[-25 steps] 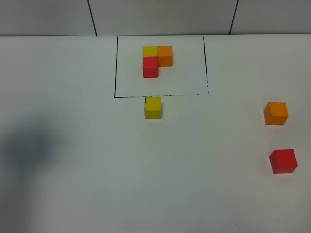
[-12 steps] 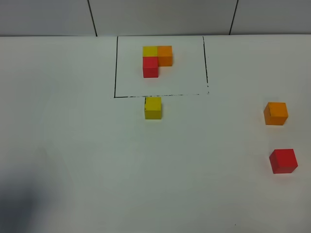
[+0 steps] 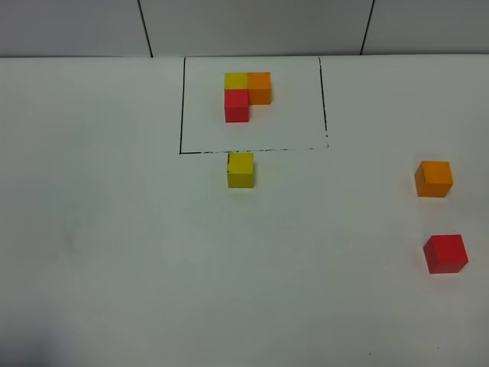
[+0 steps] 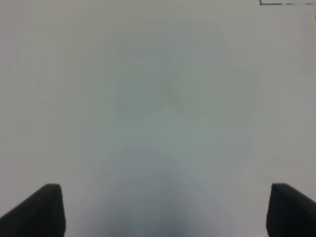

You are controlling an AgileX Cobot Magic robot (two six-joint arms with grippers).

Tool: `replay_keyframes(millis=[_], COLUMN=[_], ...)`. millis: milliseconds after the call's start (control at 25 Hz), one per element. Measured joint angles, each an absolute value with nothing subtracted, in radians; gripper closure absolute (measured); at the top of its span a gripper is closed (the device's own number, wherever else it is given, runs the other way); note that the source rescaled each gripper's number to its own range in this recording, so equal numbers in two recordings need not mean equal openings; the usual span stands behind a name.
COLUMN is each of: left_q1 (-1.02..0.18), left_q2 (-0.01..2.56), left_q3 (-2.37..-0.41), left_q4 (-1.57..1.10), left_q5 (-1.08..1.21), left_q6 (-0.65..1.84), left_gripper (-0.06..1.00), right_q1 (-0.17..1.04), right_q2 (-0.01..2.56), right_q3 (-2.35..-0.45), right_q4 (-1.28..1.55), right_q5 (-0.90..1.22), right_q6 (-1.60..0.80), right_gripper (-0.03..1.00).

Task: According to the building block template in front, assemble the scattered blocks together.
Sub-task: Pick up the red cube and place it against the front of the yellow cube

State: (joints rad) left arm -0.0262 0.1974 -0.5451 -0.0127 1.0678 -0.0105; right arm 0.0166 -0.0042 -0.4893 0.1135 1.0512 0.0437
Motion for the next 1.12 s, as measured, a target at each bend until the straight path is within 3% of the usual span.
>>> replay_keyframes(millis=[440, 1120], left_q1=[-0.026, -0.029], left_q2=[0.003, -0.006], left_q3=[-0.506, -0.506], left_q4=[-0.116, -0.122], left_q5=[1.061, 1.061], left_q6=[0.047, 0.017], left_gripper=[0.2, 0.2], right_q1=[0.017, 0.017], right_q2=[-0.004, -0.004], right_q3=[-0.489, -0.489], right_q4=[0.113, 0.113], right_q5=[1.051, 1.051], right_q6=[0.044, 0.044], right_gripper=[0.17, 0.17])
